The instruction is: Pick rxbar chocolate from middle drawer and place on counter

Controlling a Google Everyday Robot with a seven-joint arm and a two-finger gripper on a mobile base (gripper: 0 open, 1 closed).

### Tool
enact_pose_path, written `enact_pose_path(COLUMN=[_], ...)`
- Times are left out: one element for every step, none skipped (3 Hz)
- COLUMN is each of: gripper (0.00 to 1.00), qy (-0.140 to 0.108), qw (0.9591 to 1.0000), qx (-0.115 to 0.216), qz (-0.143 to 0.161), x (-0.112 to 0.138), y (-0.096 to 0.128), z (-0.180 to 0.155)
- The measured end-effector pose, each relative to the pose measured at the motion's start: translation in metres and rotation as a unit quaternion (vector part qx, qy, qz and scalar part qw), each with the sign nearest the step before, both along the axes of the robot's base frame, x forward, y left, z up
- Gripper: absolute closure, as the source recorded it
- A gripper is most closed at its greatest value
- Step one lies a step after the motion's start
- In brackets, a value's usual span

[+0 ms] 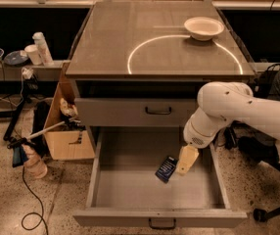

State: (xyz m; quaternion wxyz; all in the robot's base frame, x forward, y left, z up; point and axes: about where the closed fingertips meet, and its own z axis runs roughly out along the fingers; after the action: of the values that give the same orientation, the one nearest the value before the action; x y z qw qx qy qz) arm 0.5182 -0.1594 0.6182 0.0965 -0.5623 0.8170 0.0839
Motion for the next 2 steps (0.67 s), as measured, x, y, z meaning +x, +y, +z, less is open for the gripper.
enact_pose_path(gripper=[0.00, 0.00], qy=[0.001, 0.004], qw=[1.0000, 0.9999], qx=[0.002, 0.008], qz=[-0.003, -0.010], x=[0.0018, 0.0059], y=[0.0023, 0.0078], z=[-0.0012, -0.0041])
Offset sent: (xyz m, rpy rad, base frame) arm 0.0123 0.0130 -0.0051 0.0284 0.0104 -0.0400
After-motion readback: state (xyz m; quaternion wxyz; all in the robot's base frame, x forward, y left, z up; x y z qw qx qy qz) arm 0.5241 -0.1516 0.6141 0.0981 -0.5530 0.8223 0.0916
